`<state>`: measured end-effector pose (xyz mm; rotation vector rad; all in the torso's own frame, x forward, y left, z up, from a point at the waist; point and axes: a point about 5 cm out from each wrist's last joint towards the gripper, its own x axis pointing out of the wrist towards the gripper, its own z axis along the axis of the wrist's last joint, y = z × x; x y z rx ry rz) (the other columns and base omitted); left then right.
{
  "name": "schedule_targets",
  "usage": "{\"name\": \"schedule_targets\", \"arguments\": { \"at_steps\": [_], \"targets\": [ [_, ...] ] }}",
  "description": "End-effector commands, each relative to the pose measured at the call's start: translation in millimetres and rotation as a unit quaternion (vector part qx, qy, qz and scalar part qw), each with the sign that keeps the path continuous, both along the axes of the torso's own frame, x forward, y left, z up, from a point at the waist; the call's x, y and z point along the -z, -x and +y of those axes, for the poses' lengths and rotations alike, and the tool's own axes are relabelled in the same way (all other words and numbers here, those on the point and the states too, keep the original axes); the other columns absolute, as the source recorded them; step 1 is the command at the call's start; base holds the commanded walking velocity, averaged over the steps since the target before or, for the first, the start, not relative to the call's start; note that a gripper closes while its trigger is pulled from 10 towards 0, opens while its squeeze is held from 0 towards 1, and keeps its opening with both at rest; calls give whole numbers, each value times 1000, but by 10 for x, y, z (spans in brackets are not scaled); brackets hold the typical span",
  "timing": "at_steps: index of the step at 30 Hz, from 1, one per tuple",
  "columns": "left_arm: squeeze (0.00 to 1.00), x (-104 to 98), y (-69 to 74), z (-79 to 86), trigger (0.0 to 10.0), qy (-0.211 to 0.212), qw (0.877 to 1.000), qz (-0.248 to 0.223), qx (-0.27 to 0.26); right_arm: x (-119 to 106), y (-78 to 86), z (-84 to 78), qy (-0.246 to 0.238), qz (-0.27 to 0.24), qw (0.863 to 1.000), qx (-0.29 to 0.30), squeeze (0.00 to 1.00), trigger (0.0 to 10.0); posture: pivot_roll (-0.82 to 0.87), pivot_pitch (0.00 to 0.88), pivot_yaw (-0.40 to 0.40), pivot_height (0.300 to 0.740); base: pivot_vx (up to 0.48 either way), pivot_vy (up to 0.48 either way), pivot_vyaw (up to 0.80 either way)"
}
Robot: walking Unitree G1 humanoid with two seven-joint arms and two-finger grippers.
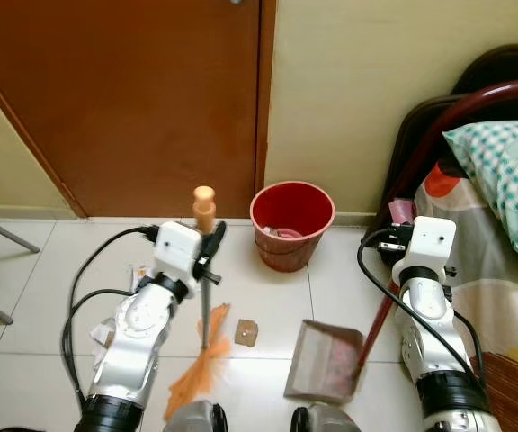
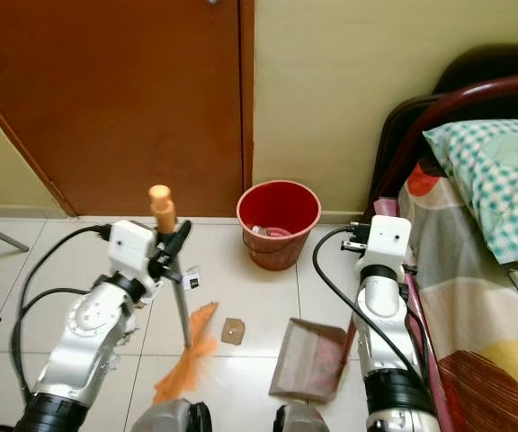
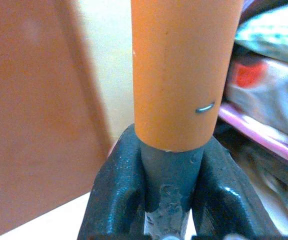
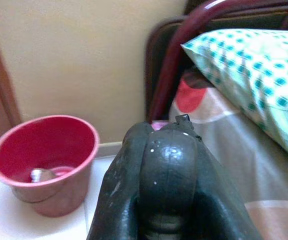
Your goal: Sweep floor
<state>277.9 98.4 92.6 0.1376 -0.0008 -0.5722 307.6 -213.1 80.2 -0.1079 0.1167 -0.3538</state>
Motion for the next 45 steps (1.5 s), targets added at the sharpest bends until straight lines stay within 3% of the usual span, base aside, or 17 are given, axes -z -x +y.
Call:
{"name": "schedule_targets", "arguments": {
  "at_steps": [1, 9, 15, 16, 21, 25, 27, 29, 30, 31, 32, 33, 37, 41, 45],
  "targets": [
    [0, -44, 9, -118, 10000, 5, 999, -11, 36, -46, -41, 9, 15, -8, 1000, 6, 0, 10000, 4, 110, 3, 740, 0, 0, 0],
    [0, -61, 74, -300, 10000, 31, 994, 10, 106, 25, -118, 65, 44, 31, 998, 13, 0, 10000, 17, 111, 4, 740, 0, 0, 0],
    [0, -133, 117, -406, 10000, 85, 987, 25, 134, 73, -163, 110, 42, 52, 998, -1, 0, 10000, 17, 109, 5, 740, 0, 0, 0],
    [0, -171, 127, -462, 10000, 112, 983, 34, 141, 80, -179, 124, 34, 54, 998, -7, 0, 10000, 15, 106, 1, 740, 0, 0, 0],
    [0, -236, 102, -522, 10000, 170, 975, 55, 131, 84, -215, 189, 27, 56, 998, -23, 0, 10000, 15, 106, 1, 740, 0, 0, 0],
    [0, -253, 39, -450, 10000, 191, 975, 58, 98, 83, -239, 270, 14, 54, 998, -39, 0, 10000, 13, 106, 1, 740, 0, 0, 0],
    [0, -258, -11, -369, 10000, 192, 978, 49, 69, 83, -241, 295, 8, 53, 998, -44, 0, 10000, 12, 109, 2, 740, 0, 0, 0],
    [0, -243, -154, -14, 10000, 169, 985, 19, -24, 87, -241, 342, 0, 50, 997, -56, 0, 10000, 12, 111, 1, 740, 0, 0, 0],
    [0, -243, -154, -14, 10000, 169, 985, 19, -24, 87, -241, 342, 0, 50, 997, -56, 0, 10000, 12, 111, 1, 740, 0, 0, 0],
    [0, -231, -219, 303, 10000, 141, 986, -2, -88, 90, -239, 356, -4, 50, 997, -62, 0, 10000, 12, 116, -2, 740, 0, 0, 0],
    [0, -231, -219, 303, 10000, 141, 986, -2, -88, 90, -239, 356, -4, 50, 997, -62, 0, 10000, 12, 116, -2, 740, 0, 0, 0],
    [0, -227, -227, 476, 10000, 127, 985, -9, -115, 93, -238, 354, -7, 49, 997, -64, 0, 10000, 14, 117, -3, 740, 0, 0, 0],
    [0, -212, -197, 910, 10000, 87, 980, -18, -176, 94, -242, 345, -13, 49, 996, -72, 0, 10000, 21, 119, -6, 740, 0, 0, 0],
    [0, -193, -169, 1028, 10000, 71, 978, -17, -194, 87, -244, 349, -18, 46, 996, -75, 0, 10000, 26, 122, -5, 740, 0, 0, 0],
    [0, -120, -77, 1109, 10000, 53, 976, -2, -213, -11, -253, 404, -52, 6, 994, -99, 0, 10000, 35, 136, -13, 740, 0, 0, 0]
  ]
}}
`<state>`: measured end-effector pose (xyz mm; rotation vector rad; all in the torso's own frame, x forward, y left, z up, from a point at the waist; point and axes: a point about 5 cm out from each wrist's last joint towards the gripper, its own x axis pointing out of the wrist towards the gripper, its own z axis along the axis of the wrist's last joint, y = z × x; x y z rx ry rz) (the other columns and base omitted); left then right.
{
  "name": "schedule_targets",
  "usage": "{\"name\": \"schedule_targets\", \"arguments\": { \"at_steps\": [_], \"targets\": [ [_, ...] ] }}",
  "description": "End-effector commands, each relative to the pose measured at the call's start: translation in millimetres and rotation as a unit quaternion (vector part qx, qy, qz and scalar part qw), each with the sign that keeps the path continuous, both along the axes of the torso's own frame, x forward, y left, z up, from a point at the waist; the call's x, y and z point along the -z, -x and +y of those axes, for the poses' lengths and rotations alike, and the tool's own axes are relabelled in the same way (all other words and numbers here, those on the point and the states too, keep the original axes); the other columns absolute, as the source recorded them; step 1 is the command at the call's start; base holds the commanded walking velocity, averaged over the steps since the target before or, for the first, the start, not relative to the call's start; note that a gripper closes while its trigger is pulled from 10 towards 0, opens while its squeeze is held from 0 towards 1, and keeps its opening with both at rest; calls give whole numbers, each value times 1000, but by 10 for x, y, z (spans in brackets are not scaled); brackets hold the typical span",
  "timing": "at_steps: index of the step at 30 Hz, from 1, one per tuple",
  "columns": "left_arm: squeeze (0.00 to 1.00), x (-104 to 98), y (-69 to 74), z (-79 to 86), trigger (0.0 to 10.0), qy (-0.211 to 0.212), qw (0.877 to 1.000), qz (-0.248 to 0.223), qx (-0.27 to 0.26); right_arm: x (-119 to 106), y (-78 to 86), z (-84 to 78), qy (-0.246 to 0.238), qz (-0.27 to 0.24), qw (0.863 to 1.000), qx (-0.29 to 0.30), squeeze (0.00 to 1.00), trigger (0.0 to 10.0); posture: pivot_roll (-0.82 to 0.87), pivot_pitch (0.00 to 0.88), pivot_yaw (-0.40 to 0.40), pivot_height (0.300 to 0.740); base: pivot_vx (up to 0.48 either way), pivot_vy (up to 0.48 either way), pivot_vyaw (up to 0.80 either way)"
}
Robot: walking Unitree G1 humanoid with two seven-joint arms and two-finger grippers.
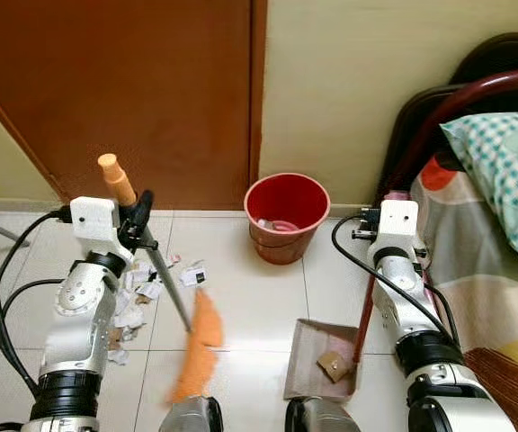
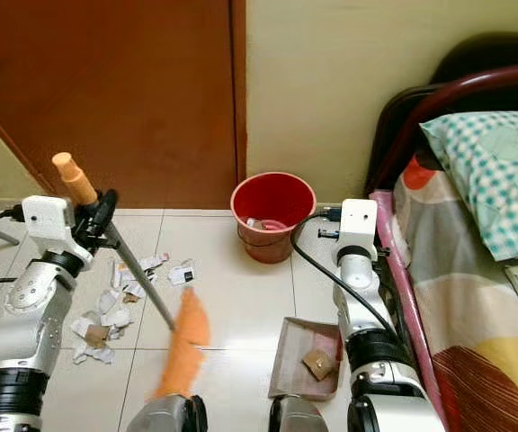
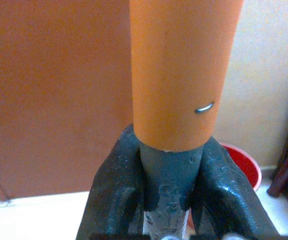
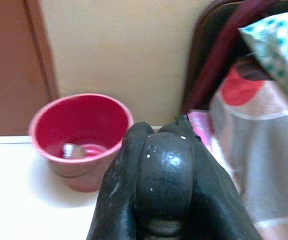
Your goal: Sweep floor
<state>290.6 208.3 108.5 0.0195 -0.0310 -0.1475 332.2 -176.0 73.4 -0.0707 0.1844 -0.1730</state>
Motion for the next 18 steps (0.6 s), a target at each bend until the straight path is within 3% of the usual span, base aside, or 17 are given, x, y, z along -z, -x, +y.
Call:
{"name": "schedule_targets", "arguments": {
  "at_steps": [1, 9, 14, 16, 18],
  "targets": [
    [0, 69, 88, 1, 10000, -12, 1000, 17, -5, -120, 4, 57, -33, -41, 998, -20, 0, 10000, 32, 137, -15, 740, 0, 0, 0],
    [0, 326, 298, -43, 10000, -31, 998, 48, -23, -320, 98, 106, -82, -93, 992, -37, 0, 10000, 20, 98, -26, 740, 0, 0, 0],
    [0, 383, 316, -23, 10000, -49, 997, 55, -39, -510, 32, 164, -118, -119, 985, -49, 0, 10000, 14, 89, -20, 740, 0, 0, 0],
    [0, 405, 294, -10, 10000, -54, 995, 58, -59, -772, -82, 235, -149, -152, 975, -55, 0, 10000, 7, 88, -17, 740, 0, 0, 0],
    [0, 408, 288, -20, 10000, -54, 995, 59, -62, -867, -109, 266, -157, -162, 972, -64, 0, 10000, 7, 88, -17, 740, 0, 0, 0]
  ]
}}
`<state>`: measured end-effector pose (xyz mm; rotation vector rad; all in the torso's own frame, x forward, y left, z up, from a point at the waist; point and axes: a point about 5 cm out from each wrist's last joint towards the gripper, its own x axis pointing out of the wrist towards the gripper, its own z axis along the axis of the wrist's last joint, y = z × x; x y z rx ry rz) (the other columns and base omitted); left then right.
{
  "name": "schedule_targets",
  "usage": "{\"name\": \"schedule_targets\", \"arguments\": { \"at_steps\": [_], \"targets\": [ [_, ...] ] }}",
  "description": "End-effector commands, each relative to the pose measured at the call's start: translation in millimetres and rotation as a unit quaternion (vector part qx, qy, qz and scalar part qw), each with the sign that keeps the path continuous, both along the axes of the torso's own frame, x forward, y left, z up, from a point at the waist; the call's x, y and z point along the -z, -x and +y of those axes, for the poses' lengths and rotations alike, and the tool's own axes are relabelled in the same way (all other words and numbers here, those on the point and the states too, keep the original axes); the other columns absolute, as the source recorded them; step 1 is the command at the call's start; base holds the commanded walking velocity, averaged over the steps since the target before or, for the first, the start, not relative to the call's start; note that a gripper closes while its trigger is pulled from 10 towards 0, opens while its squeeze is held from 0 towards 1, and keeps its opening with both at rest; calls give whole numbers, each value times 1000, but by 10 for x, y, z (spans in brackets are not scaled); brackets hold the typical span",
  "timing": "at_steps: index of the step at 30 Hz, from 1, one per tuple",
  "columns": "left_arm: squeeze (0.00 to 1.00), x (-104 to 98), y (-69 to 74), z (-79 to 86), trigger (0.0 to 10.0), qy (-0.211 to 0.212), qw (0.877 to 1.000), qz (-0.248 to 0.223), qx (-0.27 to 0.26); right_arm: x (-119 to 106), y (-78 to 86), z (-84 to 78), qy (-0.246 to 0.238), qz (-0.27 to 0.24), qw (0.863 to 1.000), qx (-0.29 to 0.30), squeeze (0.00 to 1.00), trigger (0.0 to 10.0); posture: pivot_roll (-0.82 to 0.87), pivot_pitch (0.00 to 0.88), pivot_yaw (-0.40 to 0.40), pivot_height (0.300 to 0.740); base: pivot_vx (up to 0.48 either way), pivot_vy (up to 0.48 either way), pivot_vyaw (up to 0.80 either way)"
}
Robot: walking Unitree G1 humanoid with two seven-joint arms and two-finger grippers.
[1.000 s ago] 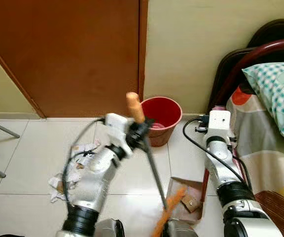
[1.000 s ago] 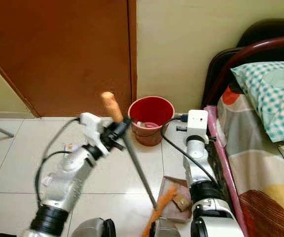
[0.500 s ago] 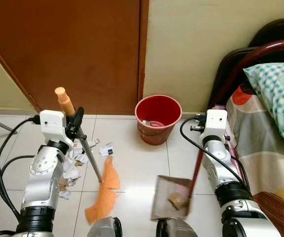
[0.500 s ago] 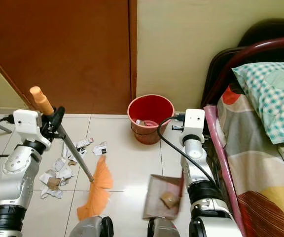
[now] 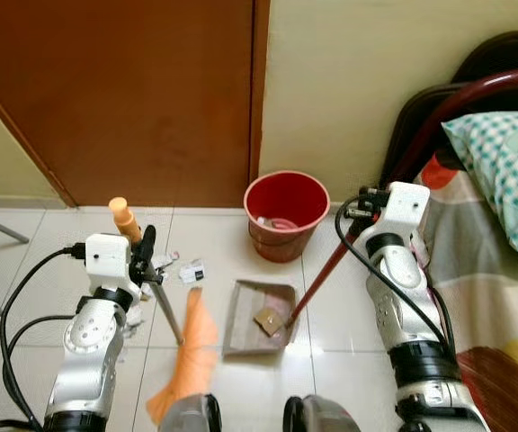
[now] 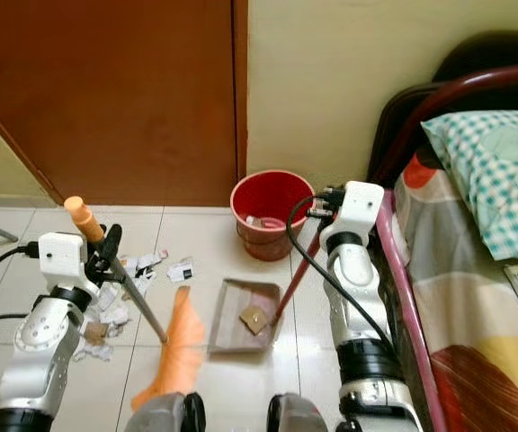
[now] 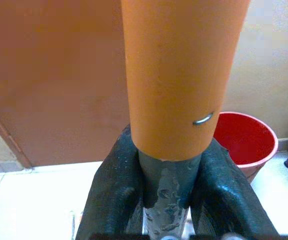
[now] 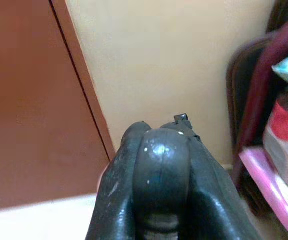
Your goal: Sweep floor
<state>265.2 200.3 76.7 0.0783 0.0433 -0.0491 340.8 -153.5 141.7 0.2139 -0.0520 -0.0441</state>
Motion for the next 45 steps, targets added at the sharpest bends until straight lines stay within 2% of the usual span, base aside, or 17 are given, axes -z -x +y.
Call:
{"name": "schedule_targets", "arguments": {
  "at_steps": [1, 6, 13, 14, 15, 18, 21, 24, 27, 29, 31, 32, 34, 38, 40, 41, 45],
  "targets": [
    [0, 97, 32, 39, 10000, -23, 999, 25, -12, -274, -48, 67, -34, -42, 998, -14, 0, 10000, 7, 87, -16, 740, 0, 0, 0],
    [0, 123, 25, -20, 10000, -25, 999, 28, -10, -559, -207, 169, -59, -61, 995, -42, 0, 10000, 5, 87, -17, 740, 0, 0, 0],
    [0, 114, -16, -81, 10000, -22, 999, 24, -9, -999, -367, 233, -53, -122, 990, -54, 0, 10000, 4, 85, -24, 740, 0, 0, 0],
    [0, 114, -21, -91, 10000, -22, 999, 24, -9, -1138, -382, 236, -40, -147, 987, -56, 0, 10000, 4, 86, -26, 740, 0, 0, 0],
    [0, 114, -21, -91, 10000, -22, 999, 24, -9, -1138, -382, 236, -40, -147, 987, -56, 0, 10000, 4, 86, -26, 740, 0, 0, 0],
    [0, 115, -33, -113, 10000, -18, 1000, 22, -9, -1563, -381, 218, 9, -238, 970, -47, 0, 10000, 4, 89, -30, 740, 0, 0, 0],
    [0, 121, -36, -125, 10000, -16, 1000, 23, -9, -1734, -352, 217, 43, -279, 958, -45, 0, 10000, 1, 89, -32, 740, 0, 0, 0],
    [0, 126, -38, -129, 10000, -14, 1000, 25, -8, -1787, -334, 232, 80, -300, 949, -46, 0, 10000, 0, 90, -32, 740, 0, 0, 0],
    [0, 127, -52, -141, 10000, -12, 1000, 24, -7, -1832, -290, 296, 163, -338, 926, -49, 0, 10000, -3, 91, -34, 740, 0, 0, 0],
    [0, 124, -60, -146, 10000, -12, 1000, 24, -7, -1816, -283, 320, 177, -342, 921, -51, 0, 10000, -3, 91, -34, 740, 0, 0, 0],
    [0, 123, -71, -155, 10000, -11, 1000, 23, -6, -1714, -278, 402, 218, -347, 910, -63, 0, 10000, -5, 91, -35, 740, 0, 0, 0],
    [0, 123, -71, -155, 10000, -11, 1000, 23, -6, -1714, -278, 402, 218, -347, 910, -63, 0, 10000, -5, 91, -35, 740, 0, 0, 0],
    [0, 126, -81, -166, 10000, -7, 1000, 24, -5, -1541, -273, 496, 276, -349, 892, -76, 0, 10000, -4, 91, -36, 740, 0, 0, 0],
    [0, 125, -84, -170, 10000, -7, 1000, 23, -5, -1461, -264, 546, 297, -352, 884, -81, 0, 10000, -3, 91, -37, 740, 0, 0, 0],
    [0, 125, -90, -172, 10000, -7, 1000, 22, -7, -1312, -225, 668, 332, -359, 866, -101, 0, 10000, -1, 91, -40, 740, 0, 0, 0],
    [0, 125, -90, -172, 10000, -7, 1000, 22, -7, -1312, -225, 668, 332, -359, 866, -101, 0, 10000, -1, 91, -40, 740, 0, 0, 0],
    [0, 122, -92, -174, 10000, -6, 1000, 21, -8, -1142, -146, 831, 364, -370, 843, -143, 0, 10000, 1, 91, -42, 740, 0, 0, 0]
  ]
}}
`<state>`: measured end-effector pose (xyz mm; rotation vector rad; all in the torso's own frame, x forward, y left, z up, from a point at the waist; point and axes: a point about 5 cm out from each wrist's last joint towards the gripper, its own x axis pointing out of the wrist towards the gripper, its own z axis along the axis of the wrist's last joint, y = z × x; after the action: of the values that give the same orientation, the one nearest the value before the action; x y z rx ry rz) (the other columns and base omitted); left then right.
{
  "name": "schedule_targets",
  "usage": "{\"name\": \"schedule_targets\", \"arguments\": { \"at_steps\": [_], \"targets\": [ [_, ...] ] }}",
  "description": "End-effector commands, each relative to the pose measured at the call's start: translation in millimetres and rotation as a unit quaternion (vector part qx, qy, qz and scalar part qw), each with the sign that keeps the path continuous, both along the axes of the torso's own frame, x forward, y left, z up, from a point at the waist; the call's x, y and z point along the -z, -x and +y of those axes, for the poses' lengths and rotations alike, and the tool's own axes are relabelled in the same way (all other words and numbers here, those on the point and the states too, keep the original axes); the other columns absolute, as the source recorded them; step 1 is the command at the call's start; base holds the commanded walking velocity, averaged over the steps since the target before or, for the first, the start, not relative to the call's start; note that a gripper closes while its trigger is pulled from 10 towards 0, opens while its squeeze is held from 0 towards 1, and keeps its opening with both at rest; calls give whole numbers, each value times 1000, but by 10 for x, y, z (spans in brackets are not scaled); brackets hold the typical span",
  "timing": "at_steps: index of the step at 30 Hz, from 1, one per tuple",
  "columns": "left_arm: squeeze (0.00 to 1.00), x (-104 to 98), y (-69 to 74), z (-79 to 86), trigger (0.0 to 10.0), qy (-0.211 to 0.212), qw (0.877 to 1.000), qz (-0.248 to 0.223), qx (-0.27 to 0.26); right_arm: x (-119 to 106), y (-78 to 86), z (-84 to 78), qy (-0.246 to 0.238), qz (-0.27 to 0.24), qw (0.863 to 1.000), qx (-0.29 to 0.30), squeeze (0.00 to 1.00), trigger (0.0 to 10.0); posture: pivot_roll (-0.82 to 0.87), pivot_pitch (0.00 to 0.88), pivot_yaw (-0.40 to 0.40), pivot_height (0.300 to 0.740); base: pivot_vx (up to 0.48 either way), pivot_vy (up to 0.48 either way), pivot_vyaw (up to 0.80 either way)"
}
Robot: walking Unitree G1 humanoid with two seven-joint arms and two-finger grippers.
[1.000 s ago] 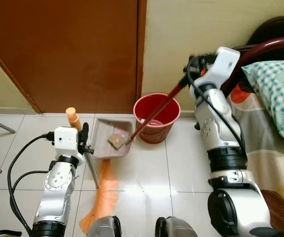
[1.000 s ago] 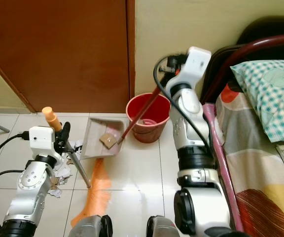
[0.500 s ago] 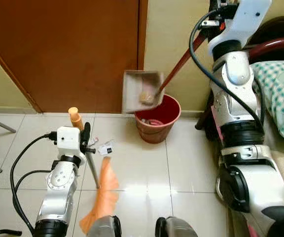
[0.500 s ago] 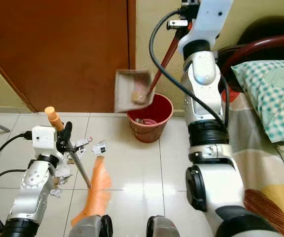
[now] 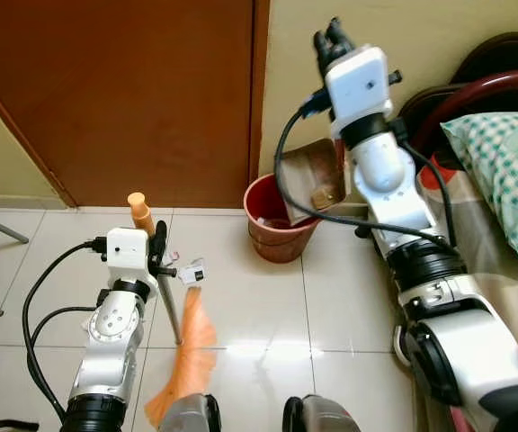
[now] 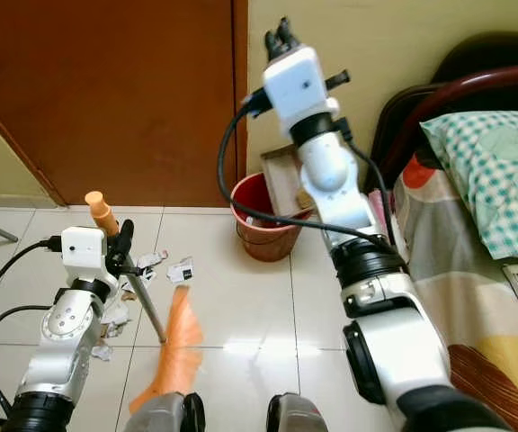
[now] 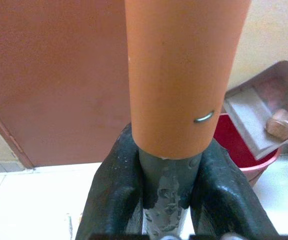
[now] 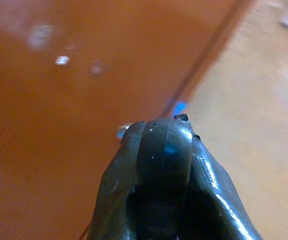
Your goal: Sweep floor
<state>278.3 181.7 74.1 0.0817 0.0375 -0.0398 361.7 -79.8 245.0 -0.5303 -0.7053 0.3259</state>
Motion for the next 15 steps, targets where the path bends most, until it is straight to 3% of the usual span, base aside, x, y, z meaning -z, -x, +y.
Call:
{"name": "schedule_targets", "arguments": {
  "at_steps": [1, 15],
  "targets": [
    [0, 96, 38, 13, 10000, -4, 1000, 24, -4, -98, 67, 101, 10, -42, 999, -28, 0, 10000, 1, 91, -42, 740, 0, 0, 0],
    [0, 93, 2, 2, 10000, -6, 1000, 23, 1, -95, 191, 215, 24, -89, 995, -50, 0, 10000, -12, 89, -37, 740, 0, 0, 0]
  ]
}}
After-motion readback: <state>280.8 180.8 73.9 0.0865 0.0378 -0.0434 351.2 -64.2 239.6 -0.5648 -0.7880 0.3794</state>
